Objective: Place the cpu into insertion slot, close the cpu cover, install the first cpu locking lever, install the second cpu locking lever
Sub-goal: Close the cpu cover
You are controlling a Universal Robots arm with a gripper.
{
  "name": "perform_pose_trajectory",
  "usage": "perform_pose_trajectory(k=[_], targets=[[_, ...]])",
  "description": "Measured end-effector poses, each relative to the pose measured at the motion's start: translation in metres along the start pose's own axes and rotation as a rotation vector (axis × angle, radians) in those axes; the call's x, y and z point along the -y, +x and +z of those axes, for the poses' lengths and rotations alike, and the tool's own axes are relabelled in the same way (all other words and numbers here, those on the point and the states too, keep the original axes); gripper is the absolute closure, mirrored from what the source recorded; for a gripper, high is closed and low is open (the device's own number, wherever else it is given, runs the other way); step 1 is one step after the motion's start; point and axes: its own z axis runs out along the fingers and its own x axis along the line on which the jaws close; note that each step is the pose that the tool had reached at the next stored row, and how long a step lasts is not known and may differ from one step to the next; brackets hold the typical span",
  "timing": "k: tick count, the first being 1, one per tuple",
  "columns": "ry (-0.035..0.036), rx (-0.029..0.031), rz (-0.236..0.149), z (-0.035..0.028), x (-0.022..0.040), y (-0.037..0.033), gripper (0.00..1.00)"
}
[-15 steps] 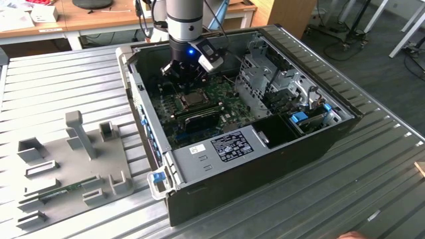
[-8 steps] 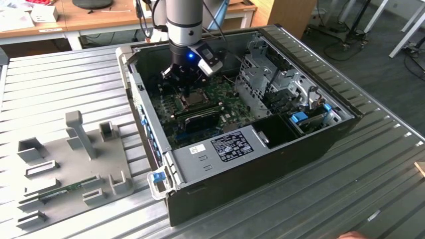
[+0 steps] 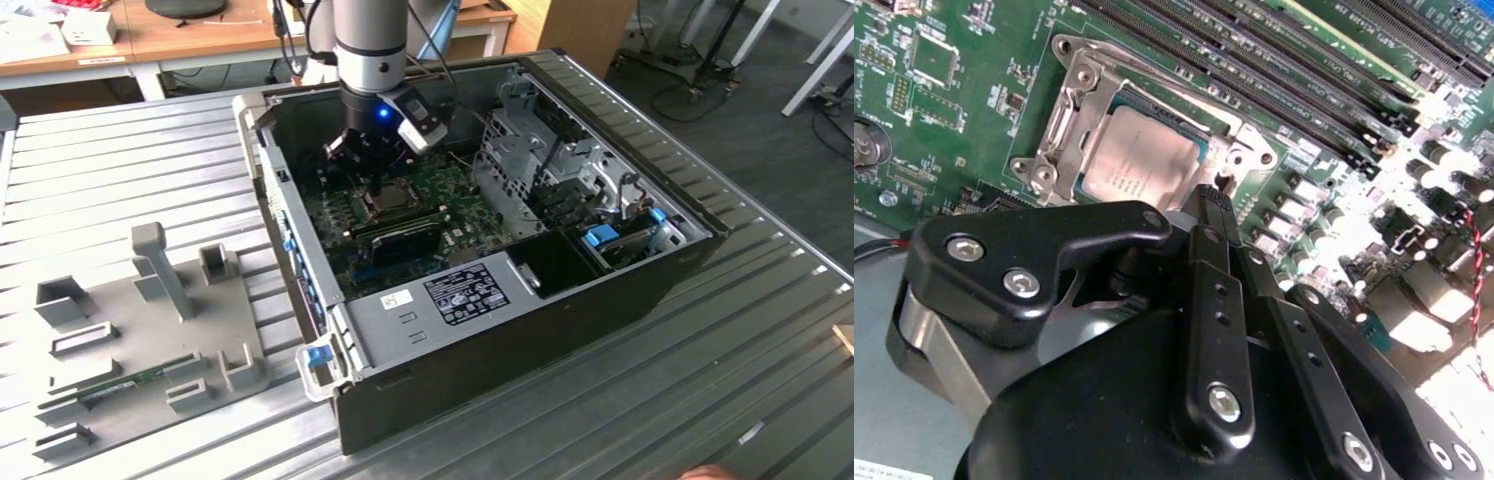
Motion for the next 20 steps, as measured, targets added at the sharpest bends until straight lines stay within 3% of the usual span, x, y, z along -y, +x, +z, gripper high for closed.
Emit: perform_pose_trajectory(k=[5, 20], targets=[[0.0007, -0.0002, 0.000, 0.0066, 0.0002, 0.0003, 0.90], [0.0010, -0.0001, 0.000, 0.0126, 0.0002, 0.0005, 0.90]])
